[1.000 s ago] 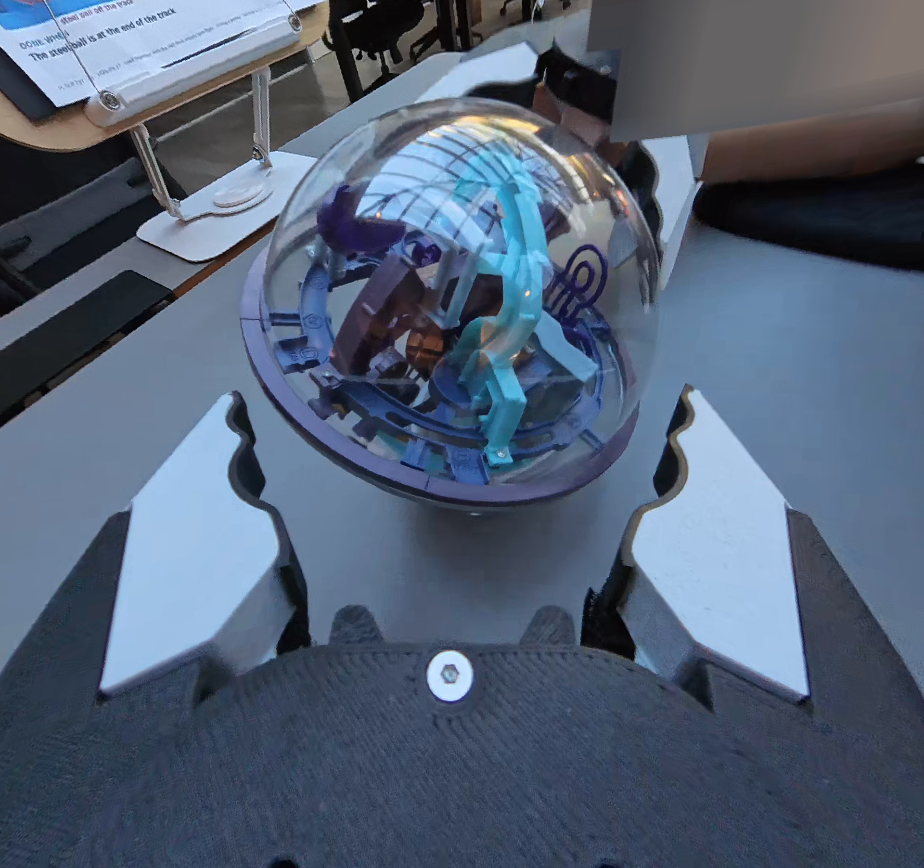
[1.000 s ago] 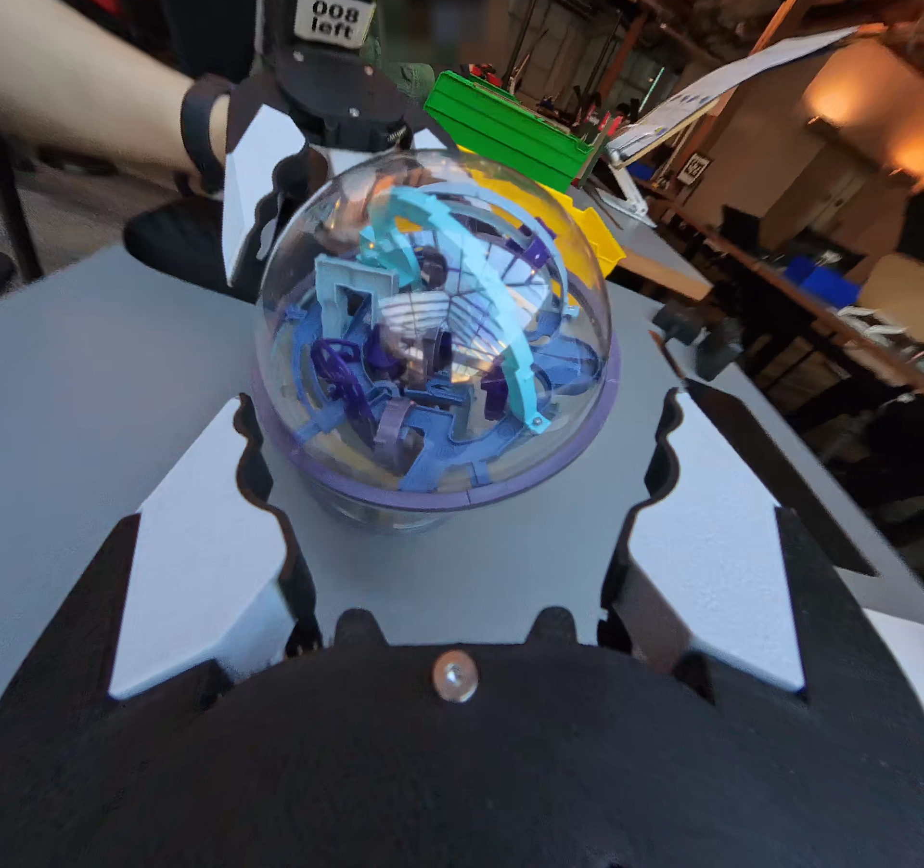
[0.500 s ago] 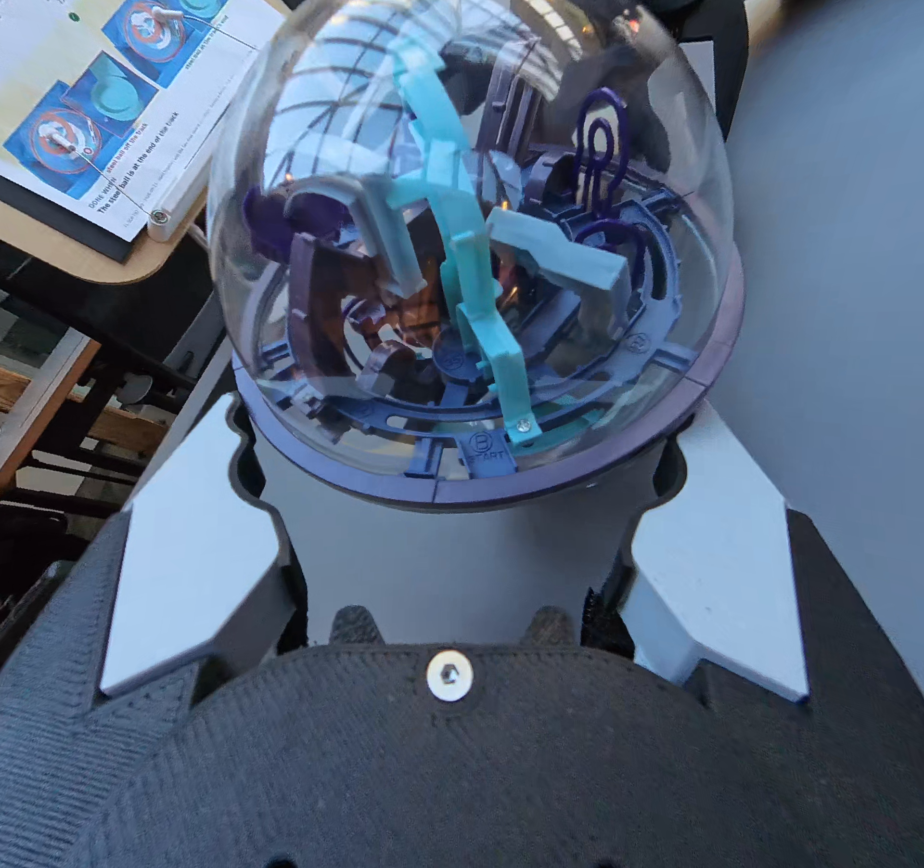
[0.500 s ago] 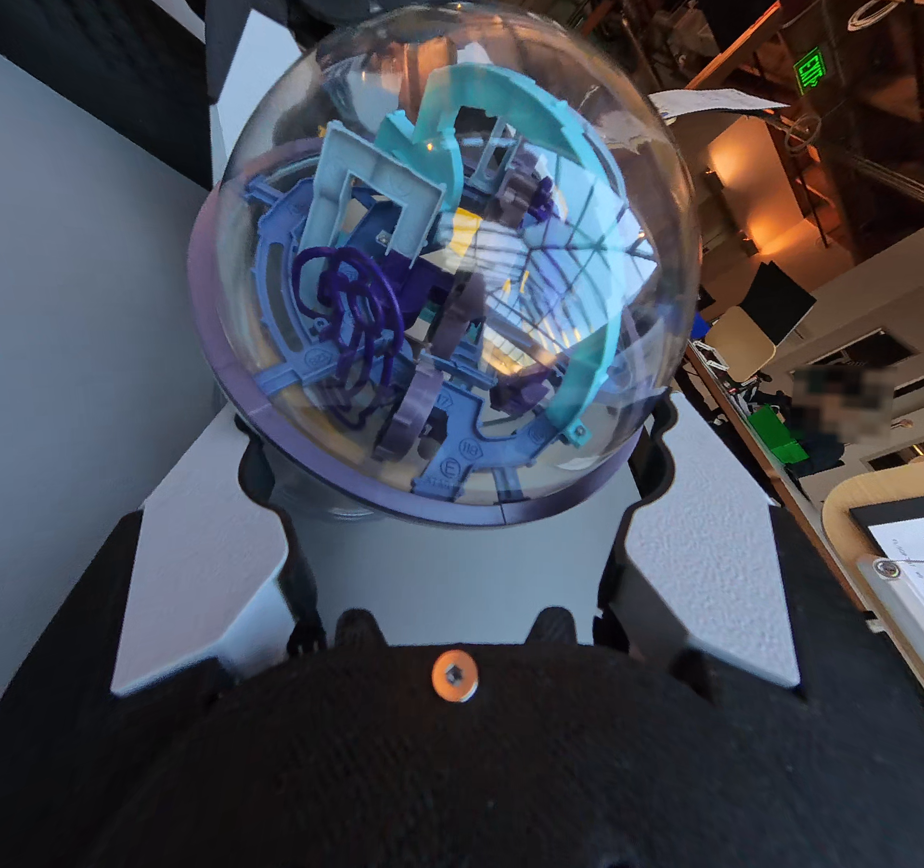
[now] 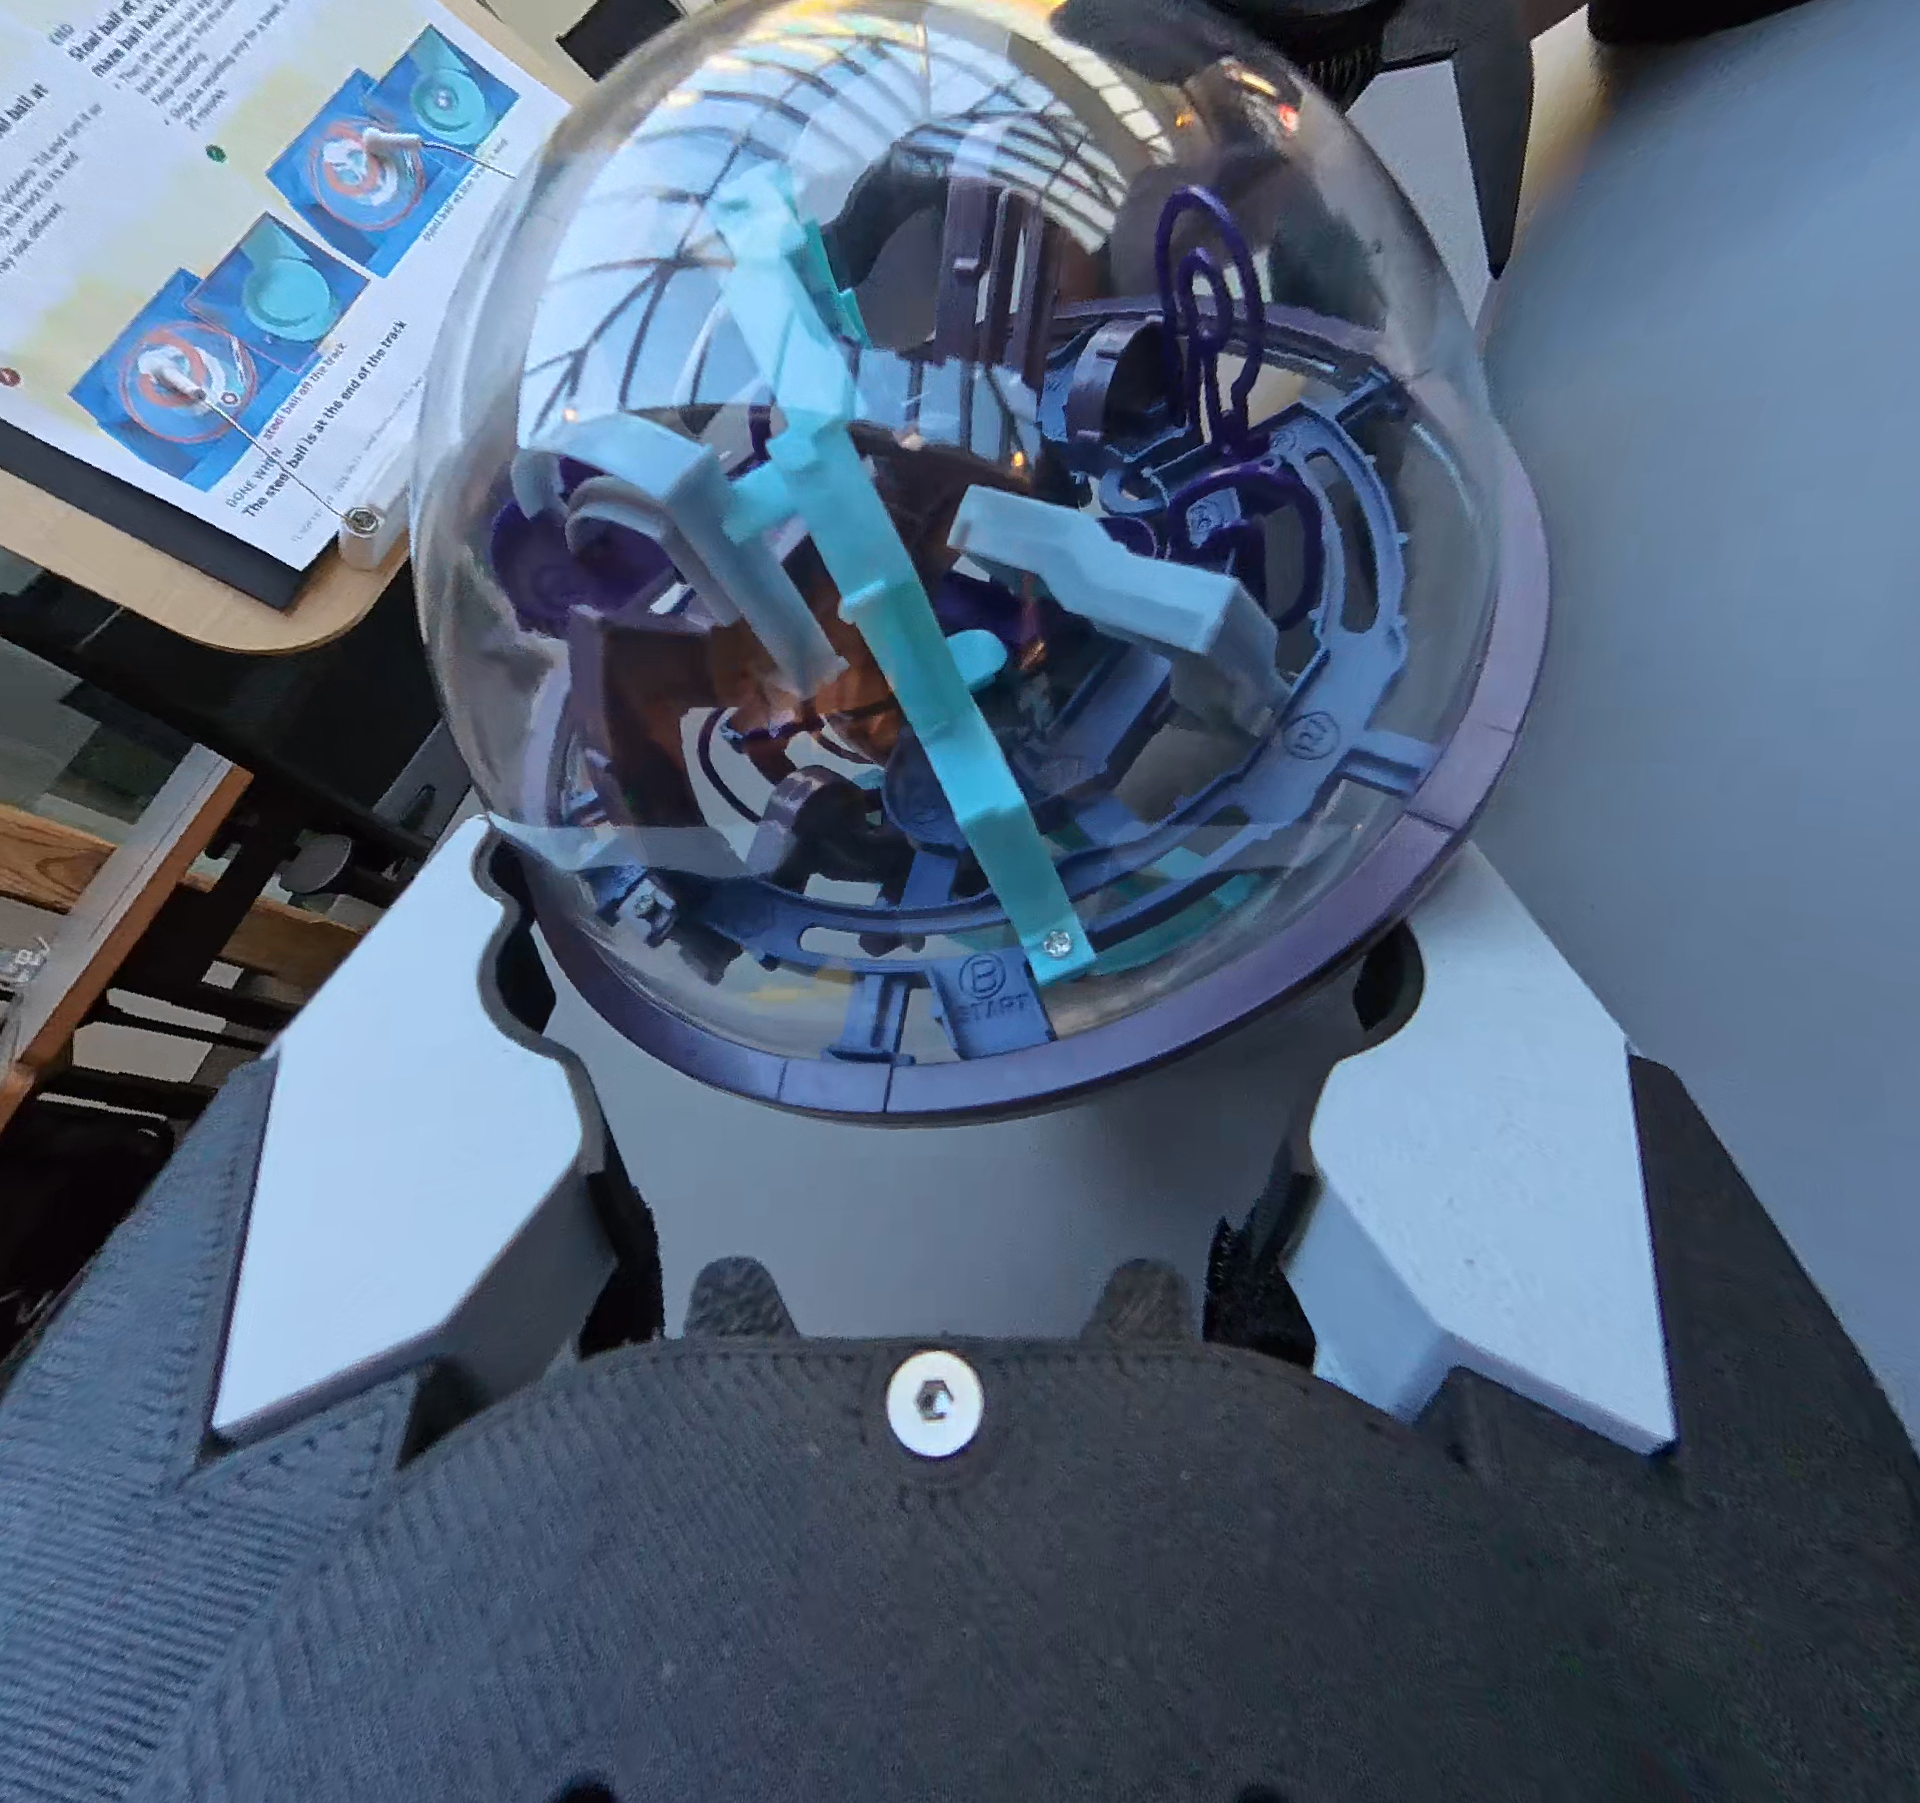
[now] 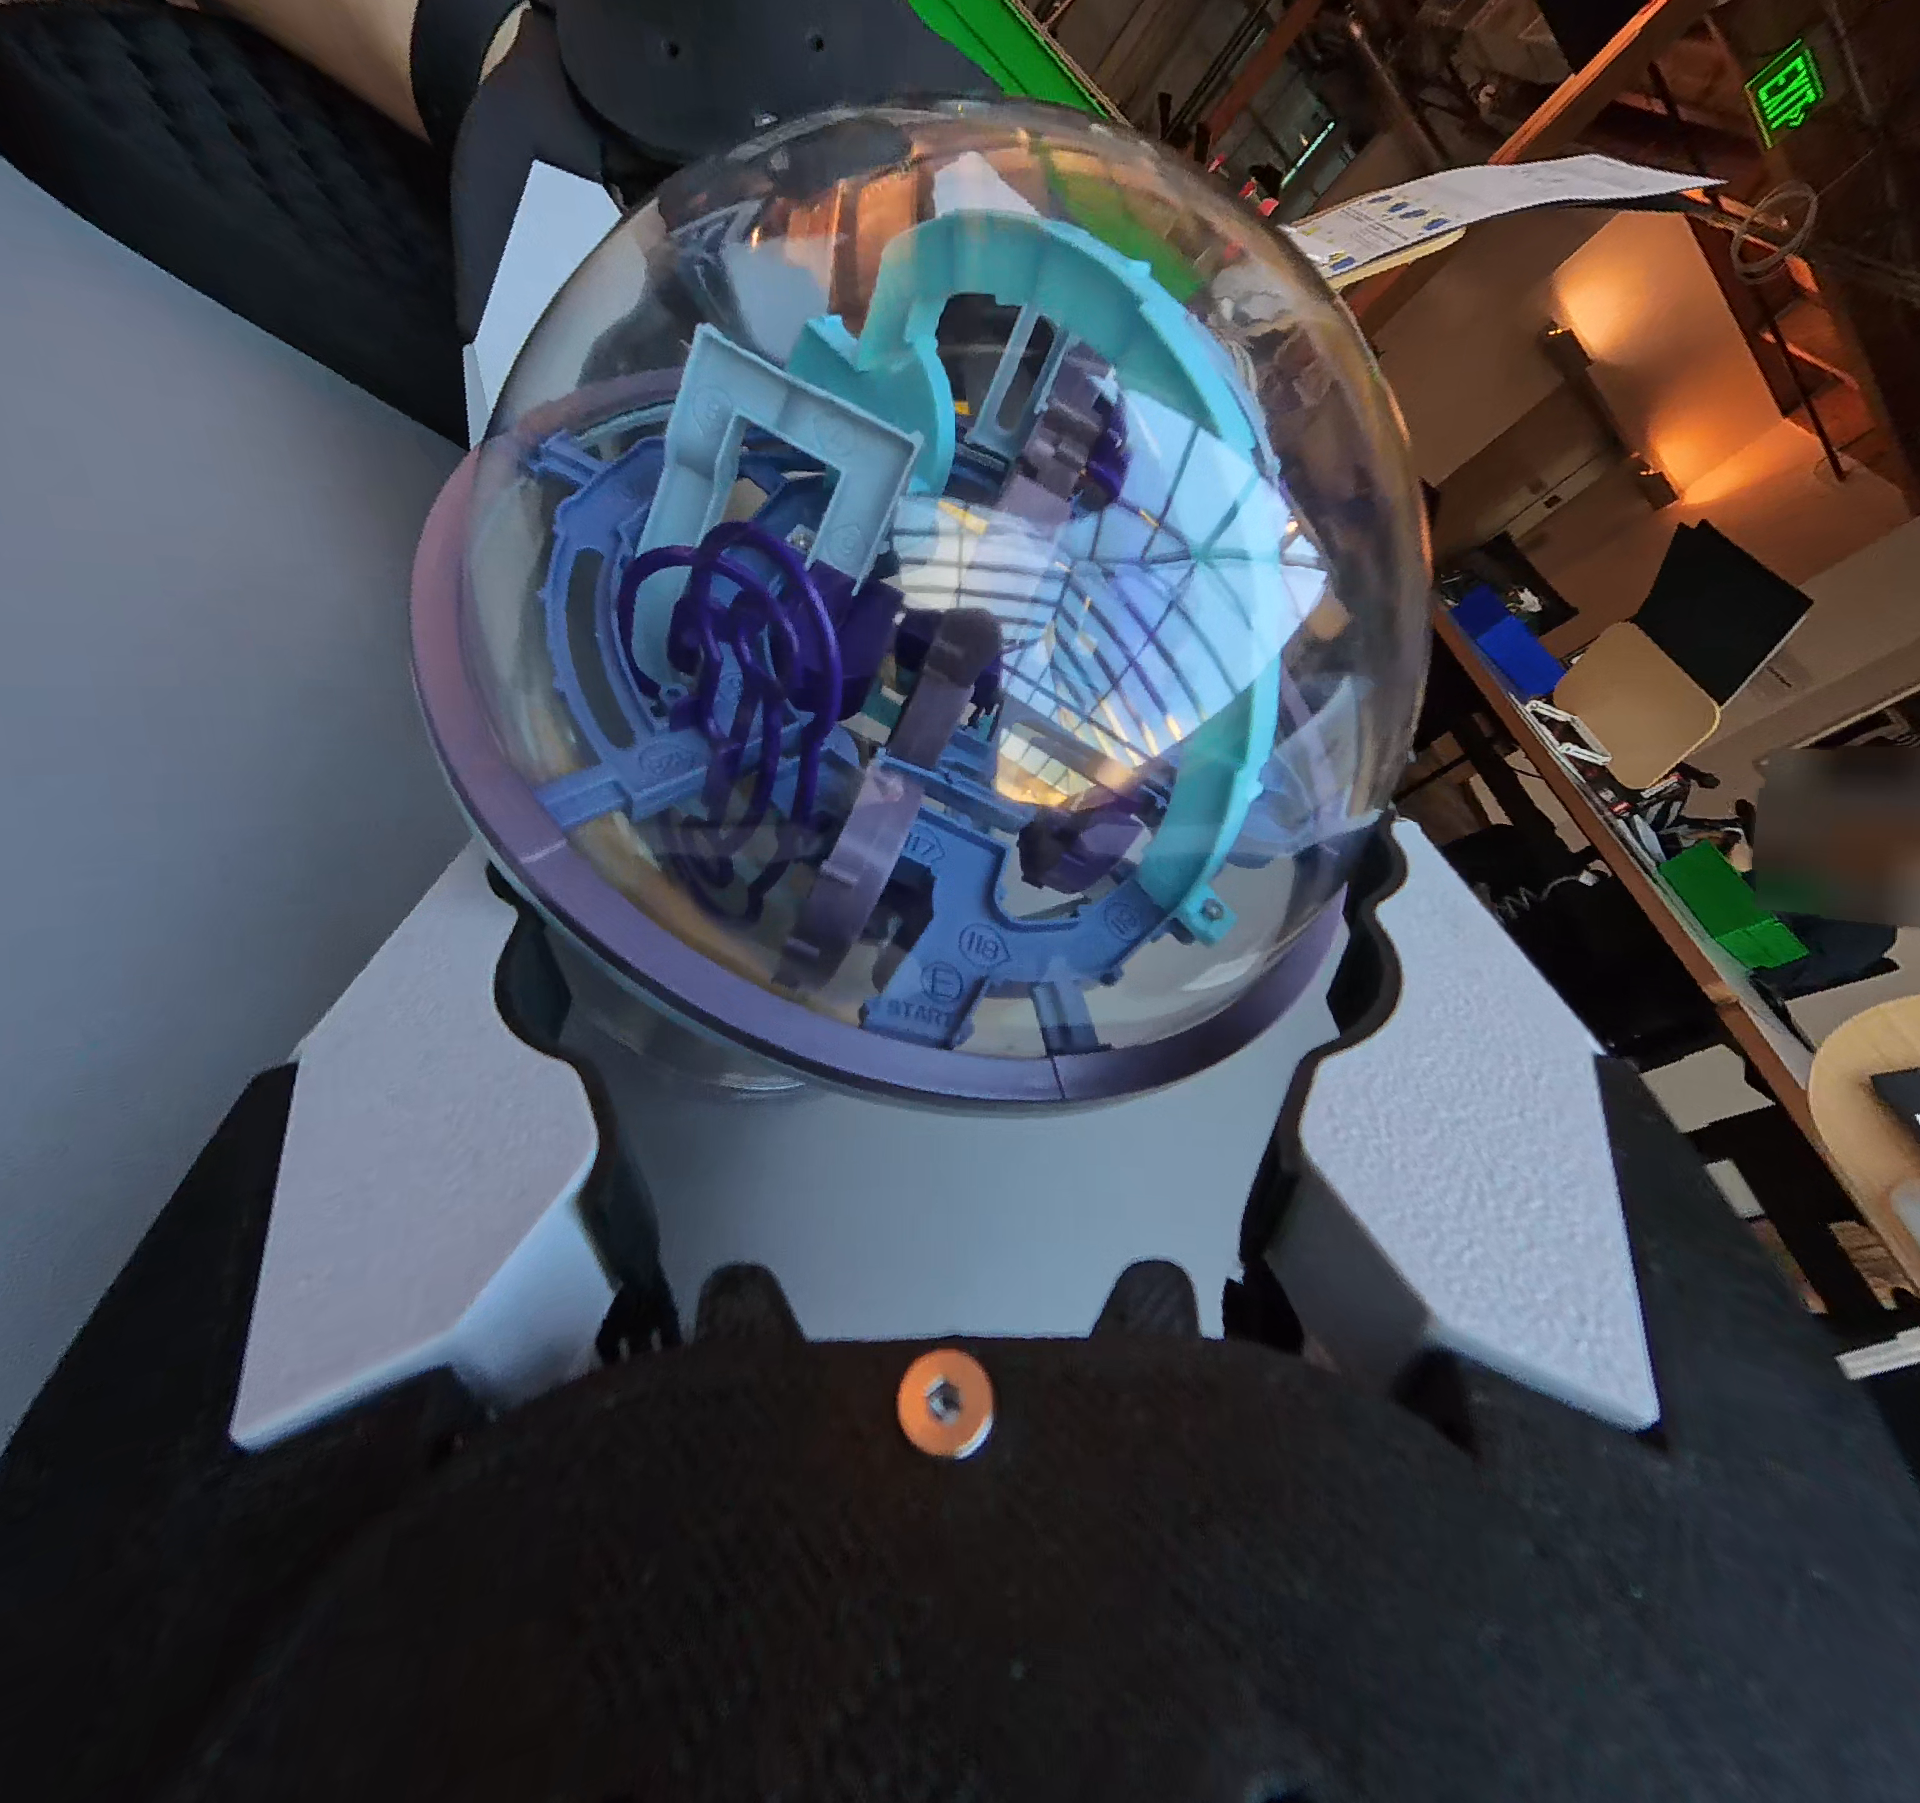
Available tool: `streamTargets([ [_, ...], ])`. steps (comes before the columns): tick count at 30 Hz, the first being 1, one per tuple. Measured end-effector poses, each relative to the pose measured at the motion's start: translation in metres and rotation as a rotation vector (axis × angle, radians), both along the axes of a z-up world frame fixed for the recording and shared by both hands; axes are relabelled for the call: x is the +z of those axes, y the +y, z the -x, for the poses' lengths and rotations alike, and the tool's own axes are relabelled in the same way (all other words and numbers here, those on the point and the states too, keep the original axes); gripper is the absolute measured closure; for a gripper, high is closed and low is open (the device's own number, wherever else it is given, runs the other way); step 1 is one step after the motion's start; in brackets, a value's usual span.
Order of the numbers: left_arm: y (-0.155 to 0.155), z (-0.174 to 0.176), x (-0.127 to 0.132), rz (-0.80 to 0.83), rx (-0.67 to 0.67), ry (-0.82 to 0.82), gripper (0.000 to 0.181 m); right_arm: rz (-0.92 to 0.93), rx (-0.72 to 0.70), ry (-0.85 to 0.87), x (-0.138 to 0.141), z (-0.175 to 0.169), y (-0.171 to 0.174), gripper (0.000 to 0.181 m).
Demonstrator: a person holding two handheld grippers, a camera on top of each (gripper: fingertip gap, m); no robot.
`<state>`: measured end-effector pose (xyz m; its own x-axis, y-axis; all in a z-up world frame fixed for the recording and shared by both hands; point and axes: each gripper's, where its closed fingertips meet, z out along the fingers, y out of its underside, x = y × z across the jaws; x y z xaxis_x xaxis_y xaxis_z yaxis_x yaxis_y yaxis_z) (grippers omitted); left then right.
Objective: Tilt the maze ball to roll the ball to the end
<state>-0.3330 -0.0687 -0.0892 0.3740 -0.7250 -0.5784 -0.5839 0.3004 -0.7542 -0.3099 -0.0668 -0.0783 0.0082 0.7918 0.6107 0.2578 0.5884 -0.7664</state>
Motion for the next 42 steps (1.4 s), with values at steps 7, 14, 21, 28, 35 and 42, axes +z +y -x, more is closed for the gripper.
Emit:
streamTargets([
  [7, -0.005, -0.003, -0.003, 0.171, -0.031, -0.117, 0.024, 0.187, 0.044, 0.001, 0.004, 0.001, -0.006, 0.03],
  [14, -0.008, 0.004, -0.005, 0.16, -0.006, -0.096, 0.025, 0.121, 0.027, -0.014, 0.003, 0.001, -0.009, 0.033],
  [21, -0.021, 0.032, 0.0, 0.257, 0.074, -0.179, 0.024, 0.069, 0.019, -0.005, 0.004, -0.003, -0.011, 0.037],
  [28, -0.037, 0.041, 0.019, 0.485, 0.097, -0.427, 0.023, 0.267, 0.08, 0.004, 0.008, -0.012, -0.018, 0.032],
  [35, -0.034, 0.037, 0.029, 0.716, 0.189, -0.658, 0.023, 0.881, 0.135, 0.047, 0.018, -0.022, -0.003, 0.029],
  [42, -0.028, 0.01, 0.021, 0.842, 0.25, -0.771, 0.027, 1.098, 0.155, -0.022, -0.001, -0.002, -0.021, 0.033],
])
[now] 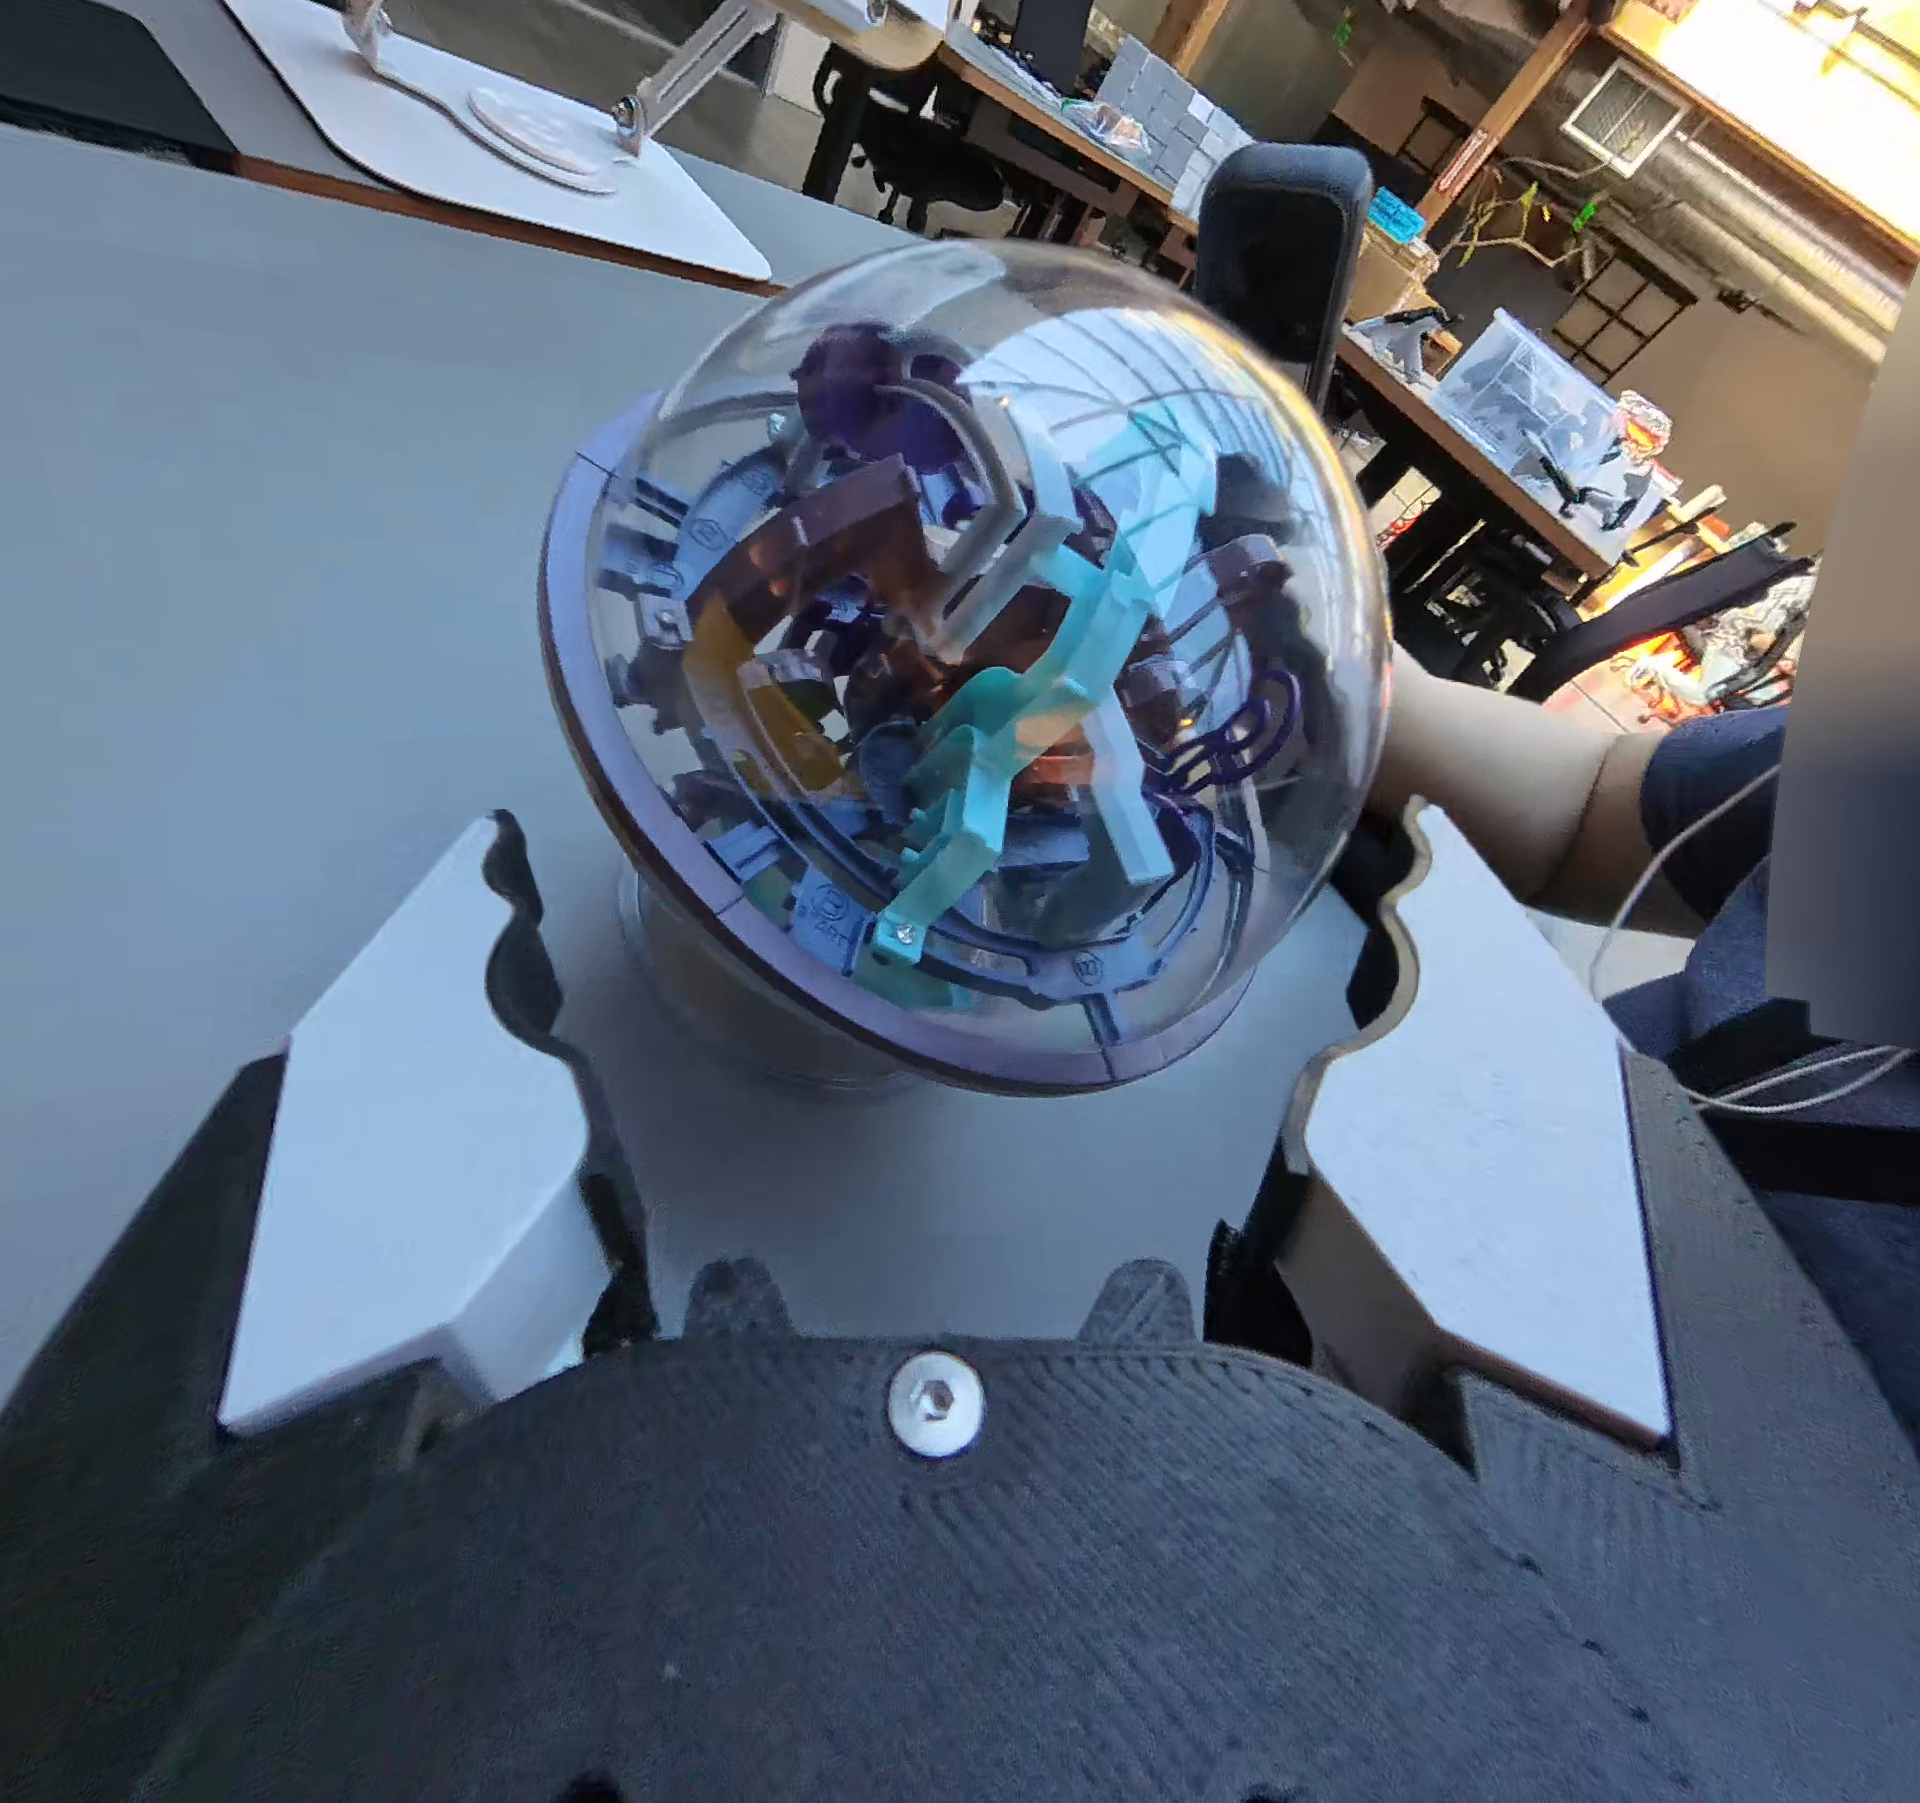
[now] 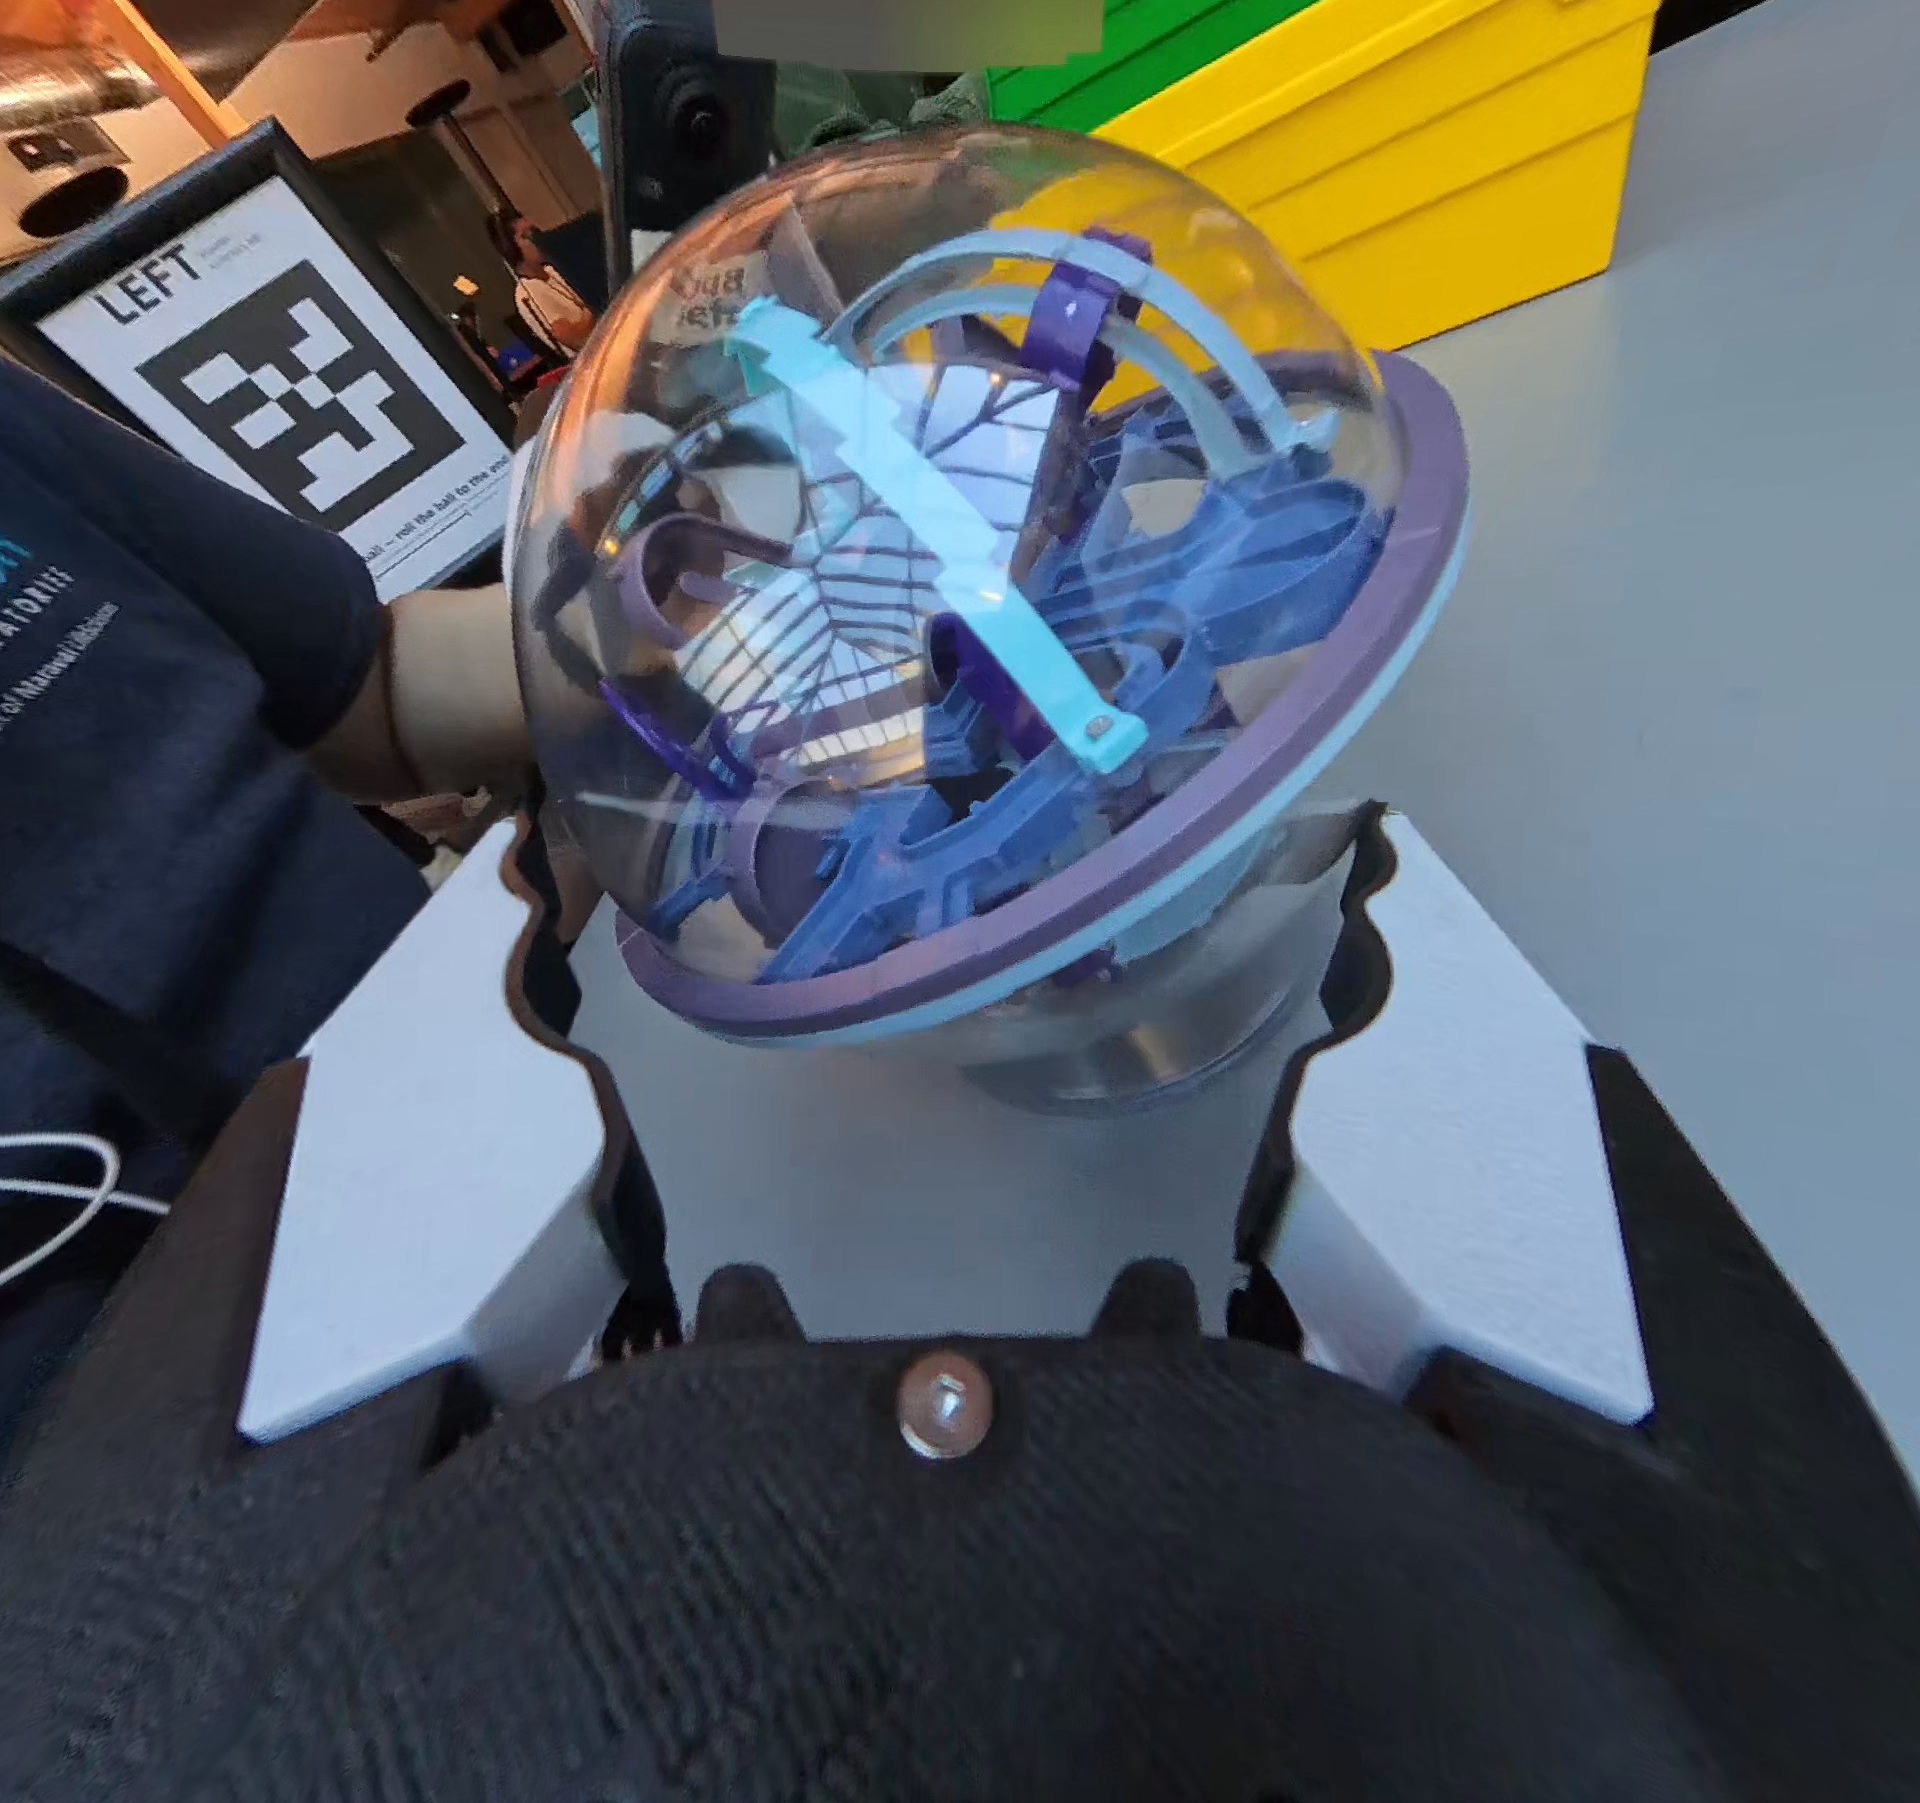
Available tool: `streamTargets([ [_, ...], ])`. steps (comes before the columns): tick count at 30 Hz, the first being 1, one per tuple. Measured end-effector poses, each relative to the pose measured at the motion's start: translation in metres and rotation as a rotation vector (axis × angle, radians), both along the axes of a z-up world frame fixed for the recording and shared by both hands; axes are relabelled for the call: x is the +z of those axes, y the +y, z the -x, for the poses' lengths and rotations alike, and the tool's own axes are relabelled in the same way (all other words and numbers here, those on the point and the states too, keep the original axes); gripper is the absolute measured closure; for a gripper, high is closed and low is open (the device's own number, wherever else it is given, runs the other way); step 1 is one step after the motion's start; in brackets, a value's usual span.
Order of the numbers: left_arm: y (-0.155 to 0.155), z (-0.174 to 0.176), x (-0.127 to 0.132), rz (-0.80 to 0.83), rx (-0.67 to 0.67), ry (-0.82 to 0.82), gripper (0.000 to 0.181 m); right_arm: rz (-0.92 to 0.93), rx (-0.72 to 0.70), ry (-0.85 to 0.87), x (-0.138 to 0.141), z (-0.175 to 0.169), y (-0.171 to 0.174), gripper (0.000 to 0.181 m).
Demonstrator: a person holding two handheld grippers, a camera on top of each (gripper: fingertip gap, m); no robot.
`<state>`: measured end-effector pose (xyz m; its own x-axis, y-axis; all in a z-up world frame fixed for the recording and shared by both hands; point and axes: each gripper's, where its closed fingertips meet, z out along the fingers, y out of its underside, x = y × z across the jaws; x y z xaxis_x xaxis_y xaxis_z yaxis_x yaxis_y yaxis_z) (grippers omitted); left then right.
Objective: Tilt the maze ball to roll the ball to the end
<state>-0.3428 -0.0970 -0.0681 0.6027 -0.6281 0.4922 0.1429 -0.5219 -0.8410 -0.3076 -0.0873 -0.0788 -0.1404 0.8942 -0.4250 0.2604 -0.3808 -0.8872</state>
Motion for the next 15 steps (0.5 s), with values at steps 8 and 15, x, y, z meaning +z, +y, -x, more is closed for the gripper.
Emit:
streamTargets([
  [8, 0.006, -0.013, -0.001, -0.025, -0.013, -0.042, 0.027, 0.02, -0.086, -0.002, -0.001, 0.005, -0.001, 0.037],
  [15, 0.0, -0.015, 0.003, -0.073, -0.085, -0.074, 0.026, -0.03, -0.181, -0.015, 0.001, 0.004, -0.011, 0.037],
])
